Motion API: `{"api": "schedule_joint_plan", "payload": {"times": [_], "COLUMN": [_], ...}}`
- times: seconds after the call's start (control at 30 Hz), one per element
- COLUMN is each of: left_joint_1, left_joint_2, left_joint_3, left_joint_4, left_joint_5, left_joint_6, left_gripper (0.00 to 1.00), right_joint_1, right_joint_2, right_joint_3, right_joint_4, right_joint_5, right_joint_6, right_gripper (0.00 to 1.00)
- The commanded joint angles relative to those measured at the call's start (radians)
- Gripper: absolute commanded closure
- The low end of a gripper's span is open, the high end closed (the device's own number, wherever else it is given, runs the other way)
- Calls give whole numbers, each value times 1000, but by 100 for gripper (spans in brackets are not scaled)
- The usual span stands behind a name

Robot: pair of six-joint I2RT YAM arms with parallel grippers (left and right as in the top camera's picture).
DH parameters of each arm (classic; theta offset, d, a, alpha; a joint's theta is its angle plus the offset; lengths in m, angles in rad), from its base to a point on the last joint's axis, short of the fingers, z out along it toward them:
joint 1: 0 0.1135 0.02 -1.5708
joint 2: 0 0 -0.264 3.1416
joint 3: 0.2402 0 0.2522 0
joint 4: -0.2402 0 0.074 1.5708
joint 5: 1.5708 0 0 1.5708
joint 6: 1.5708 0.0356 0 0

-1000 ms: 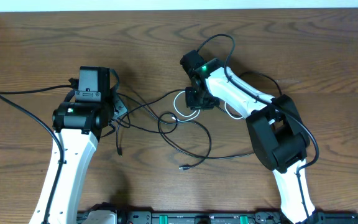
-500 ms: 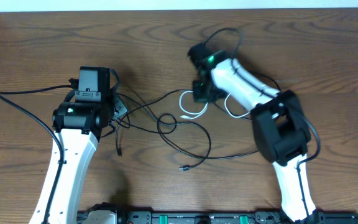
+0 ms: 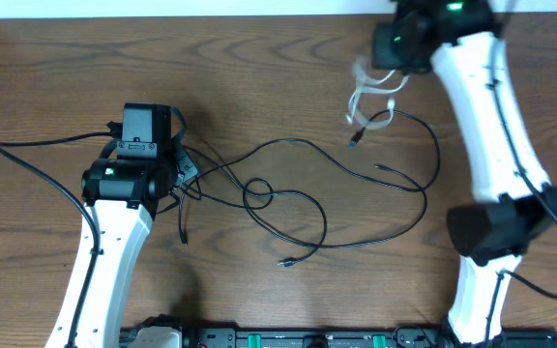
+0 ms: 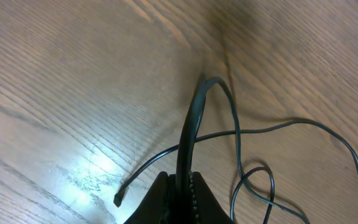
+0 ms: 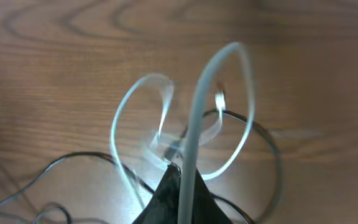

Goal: Untangle cables

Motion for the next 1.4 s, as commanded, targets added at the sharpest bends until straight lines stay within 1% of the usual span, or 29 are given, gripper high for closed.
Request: {"api": "schedule_joint_plan", "payload": {"times": [0.0, 0.17, 0.3, 0.47, 0.67, 0.73, 0.83, 0.93, 1.07, 1.2, 1.37], "left_joint_1": [5, 5, 5, 5, 5, 5, 5, 5, 5, 5, 5], "left_joint_2": [4, 4, 4, 4, 4, 4, 4, 4, 4, 4, 4], "left_joint_3": [8, 8, 8, 8, 8, 8, 8, 8, 8, 8, 8], "left_joint_4": [-3, -3, -3, -3, -3, -2, 7, 20, 28, 27, 27], "left_joint_5": [-6, -6, -6, -6, -6, -6, -6, -6, -6, -6, -6], "left_joint_6": [-5, -5, -5, -5, -5, -5, -5, -5, -5, -5, -5], "left_gripper": [92, 92, 92, 92, 92, 92, 92, 92, 92, 92, 92], "right_joint_1": [-45, -85, -128, -258, -435, -502, -560, -589, -599, -603, -604], "right_joint_2": [-31, -27, -28, -28, -28, -27, -24, -13, 23, 97, 241], "right_joint_3": [27, 20, 21, 26, 26, 26, 26, 26, 26, 26, 26], "right_joint_4": [-43, -117, -78, 50, 241, 355, 507, 656, 765, 812, 825], "right_joint_5": [12, 18, 65, 65, 61, 60, 40, 39, 47, 46, 46], "right_joint_6": [-35, -39, -30, -34, -103, -111, -109, -93, -54, -22, 18], "right_gripper": [99, 99, 99, 99, 99, 99, 99, 99, 99, 99, 99]}}
